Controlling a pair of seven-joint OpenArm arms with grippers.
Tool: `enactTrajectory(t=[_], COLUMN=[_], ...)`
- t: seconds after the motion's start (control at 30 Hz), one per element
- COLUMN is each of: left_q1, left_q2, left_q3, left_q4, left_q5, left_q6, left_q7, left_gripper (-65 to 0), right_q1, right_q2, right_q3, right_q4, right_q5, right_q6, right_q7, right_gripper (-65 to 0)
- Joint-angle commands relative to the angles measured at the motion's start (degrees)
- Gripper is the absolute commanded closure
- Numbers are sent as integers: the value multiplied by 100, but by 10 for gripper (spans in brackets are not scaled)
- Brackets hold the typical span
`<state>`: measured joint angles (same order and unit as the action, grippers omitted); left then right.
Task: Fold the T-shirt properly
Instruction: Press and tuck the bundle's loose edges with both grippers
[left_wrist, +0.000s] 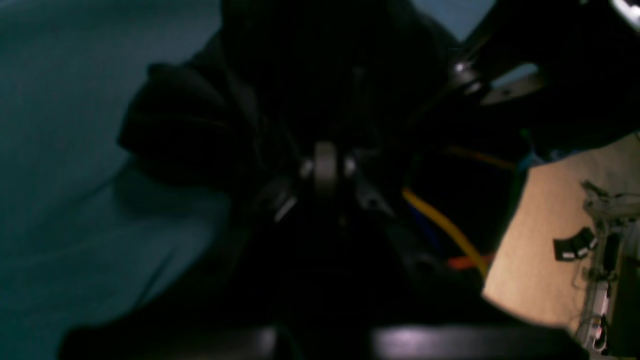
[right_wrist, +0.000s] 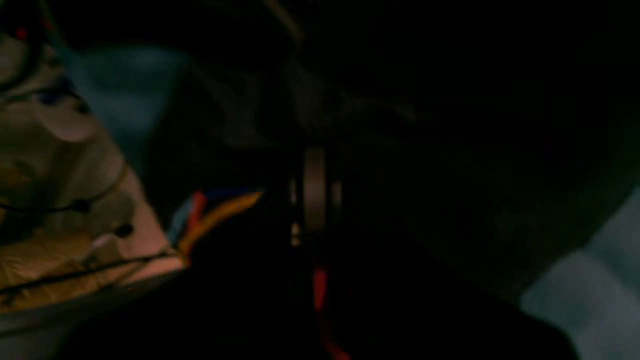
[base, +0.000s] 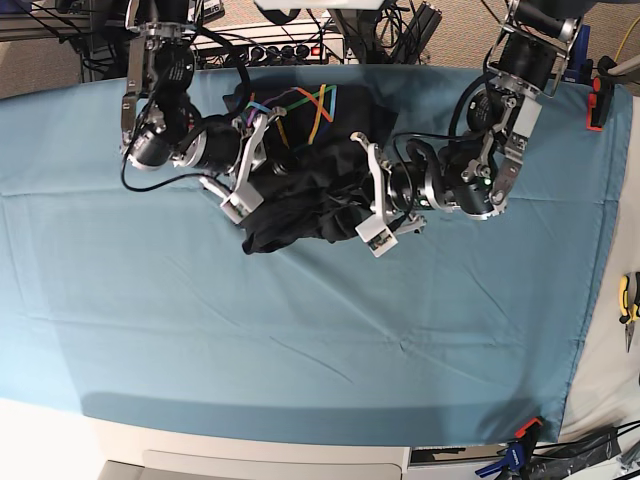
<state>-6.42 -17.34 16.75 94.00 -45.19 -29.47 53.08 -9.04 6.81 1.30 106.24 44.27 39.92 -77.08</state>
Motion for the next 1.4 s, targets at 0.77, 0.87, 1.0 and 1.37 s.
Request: enactTrajectory(t=[0.77, 0.87, 1.0, 1.37], left_q1=[-109, -138, -304, -1300], left_q2=[-76, -76, -76, -92], left_q3=[575, 890, 1298, 1611], left_q4=[-463, -737, -811, -811], left_q5=[1351, 1392, 2055, 4061], left_q6=[-39, -42, 205, 2203], left_q7=[-664, -765, -1058, -1331], left_gripper=[0, 0, 0, 0], right_q1=[-459, -459, -459, -459], right_q2=[83, 81, 81, 81], right_q3=[-9, -13, -13, -13], right_q4=[90, 90, 90, 90], right_q5=[-1224, -1220, -1220, -1217], right_q6=[8, 8, 8, 8], right_q7=[315, 361, 361, 361], right_gripper=[0, 0, 0, 0])
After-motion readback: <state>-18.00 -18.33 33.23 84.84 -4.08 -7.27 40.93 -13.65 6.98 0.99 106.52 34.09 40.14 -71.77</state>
